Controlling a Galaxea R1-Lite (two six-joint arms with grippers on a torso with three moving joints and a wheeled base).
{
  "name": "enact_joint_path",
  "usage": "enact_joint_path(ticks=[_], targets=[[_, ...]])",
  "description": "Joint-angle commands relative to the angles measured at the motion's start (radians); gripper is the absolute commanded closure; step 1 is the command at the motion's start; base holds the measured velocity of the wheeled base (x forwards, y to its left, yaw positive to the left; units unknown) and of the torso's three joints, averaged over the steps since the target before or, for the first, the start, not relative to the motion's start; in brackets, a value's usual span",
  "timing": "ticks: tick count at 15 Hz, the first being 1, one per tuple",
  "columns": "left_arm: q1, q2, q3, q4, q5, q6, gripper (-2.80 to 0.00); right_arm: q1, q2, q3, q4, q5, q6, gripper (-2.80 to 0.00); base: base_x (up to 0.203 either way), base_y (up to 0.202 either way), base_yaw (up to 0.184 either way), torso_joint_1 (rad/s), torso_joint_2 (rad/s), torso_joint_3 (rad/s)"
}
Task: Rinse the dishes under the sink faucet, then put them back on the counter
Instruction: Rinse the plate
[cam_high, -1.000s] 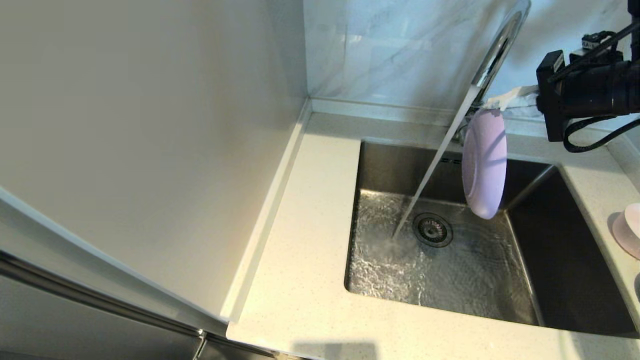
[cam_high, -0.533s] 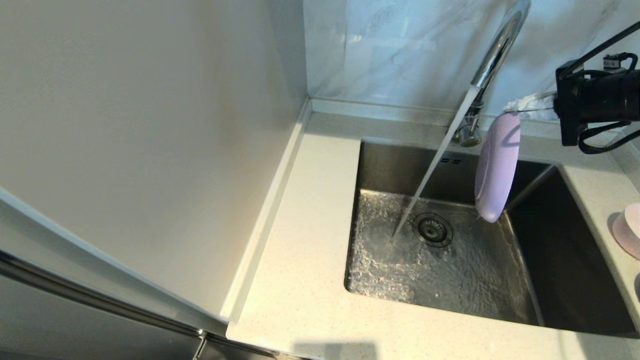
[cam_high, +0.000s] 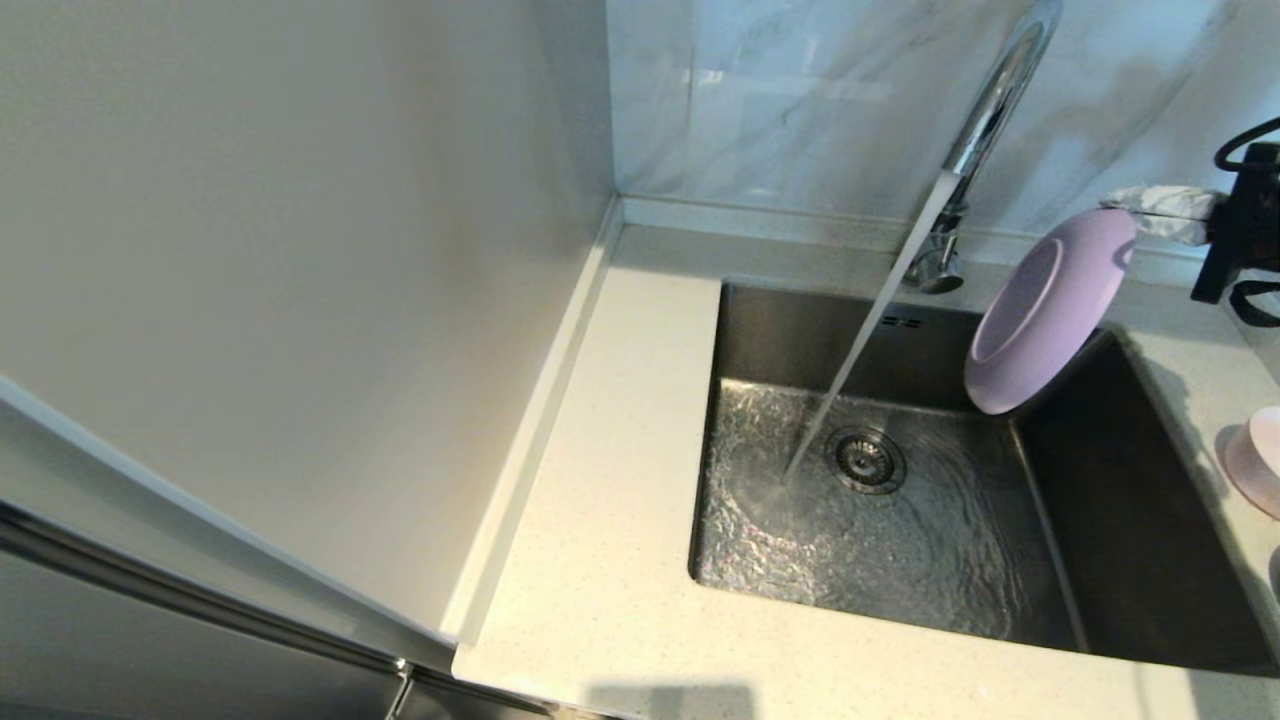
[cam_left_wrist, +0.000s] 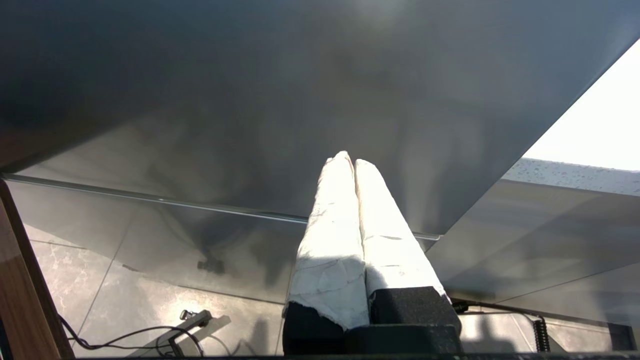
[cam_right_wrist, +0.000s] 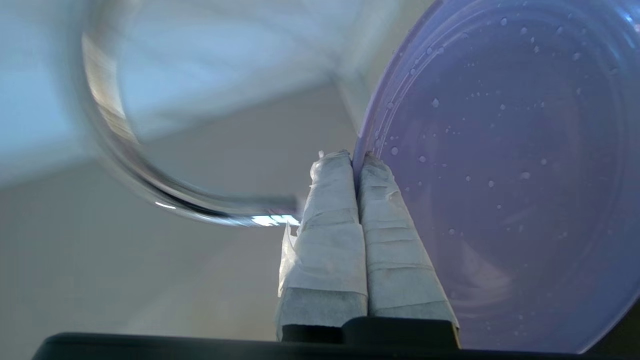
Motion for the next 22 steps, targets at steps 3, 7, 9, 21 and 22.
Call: enact_joint_path(ticks=[3, 7, 9, 21, 22], targets=[[0.0, 0.0, 0.0, 0.0, 0.0, 0.0, 0.0, -0.078, 0.026, 0.168, -0.592, 0.028, 0.423, 0.0, 0.0, 0.0, 0.0, 0.0, 0.0, 0.0], [0.0, 0.0, 0.0, 0.0, 0.0, 0.0, 0.0, -0.056, 0.052, 0.172, -0.843, 0.026, 0.692, 0.0, 0.0, 0.0, 0.0, 0.0, 0.0, 0.0], [0.0, 0.0, 0.0, 0.0, 0.0, 0.0, 0.0, -0.053, 0.042, 0.195, -0.844, 0.035, 0.697, 0.0, 0.0, 0.0, 0.0, 0.0, 0.0, 0.0], [0.0, 0.0, 0.0, 0.0, 0.0, 0.0, 0.0, 0.062, 0.031, 0.378, -0.981, 0.051, 0.758, 0.0, 0.0, 0.0, 0.0, 0.0, 0.0, 0.0], [0.0, 0.0, 0.0, 0.0, 0.0, 0.0, 0.0, 0.066, 0.045, 0.374, -0.983, 0.051, 0.757, 0.0, 0.0, 0.0, 0.0, 0.0, 0.0, 0.0]])
